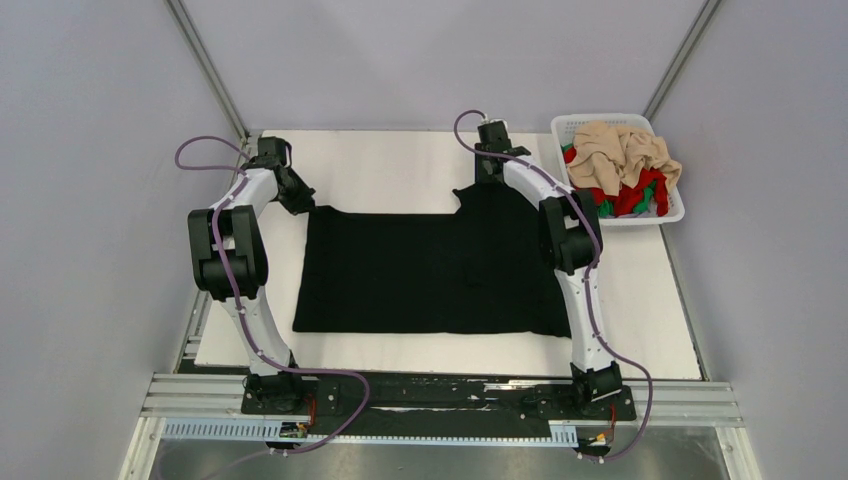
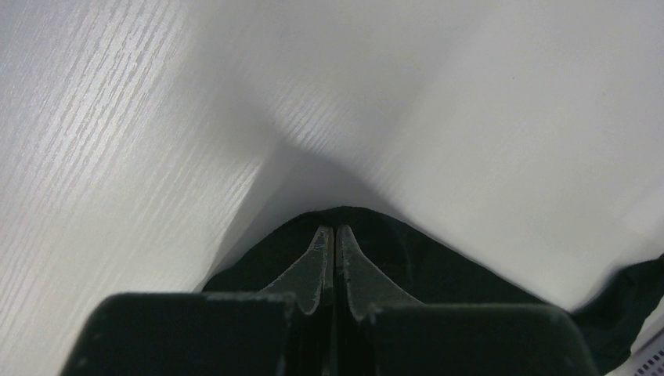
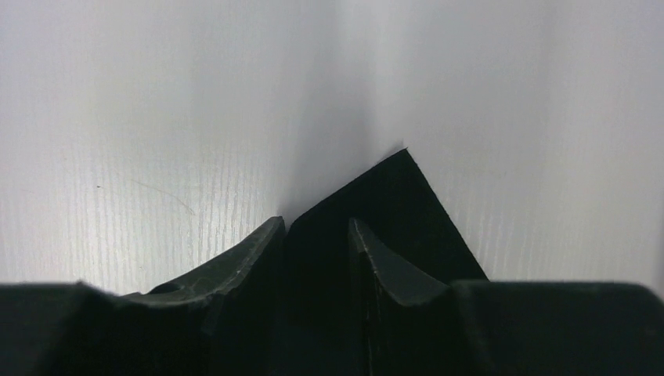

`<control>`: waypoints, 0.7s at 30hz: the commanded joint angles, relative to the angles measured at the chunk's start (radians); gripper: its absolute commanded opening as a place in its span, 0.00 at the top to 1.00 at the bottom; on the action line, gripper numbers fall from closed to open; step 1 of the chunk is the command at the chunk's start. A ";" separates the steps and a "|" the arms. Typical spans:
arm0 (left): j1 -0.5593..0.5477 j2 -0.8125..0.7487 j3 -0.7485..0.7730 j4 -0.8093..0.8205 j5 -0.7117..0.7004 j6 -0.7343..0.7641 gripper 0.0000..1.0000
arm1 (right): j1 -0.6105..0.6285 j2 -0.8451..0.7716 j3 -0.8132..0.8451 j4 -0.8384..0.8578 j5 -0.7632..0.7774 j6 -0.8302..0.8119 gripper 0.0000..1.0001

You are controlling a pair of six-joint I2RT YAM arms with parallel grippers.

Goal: Fold and stack the t-shirts
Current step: Grab the side of the flattened tshirt furthest away from the robot with both arms

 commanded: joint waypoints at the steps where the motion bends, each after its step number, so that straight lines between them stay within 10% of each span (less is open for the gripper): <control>1: 0.000 -0.044 0.001 0.017 0.003 0.020 1.00 | -0.006 -0.005 -0.014 -0.044 0.019 0.019 0.66; 9: 0.001 -0.051 0.009 0.010 0.005 0.026 1.00 | -0.008 -0.012 0.051 -0.036 0.055 0.007 1.00; 21: 0.000 -0.146 -0.071 0.030 0.051 0.041 1.00 | -0.003 -0.336 -0.289 0.105 0.017 0.061 1.00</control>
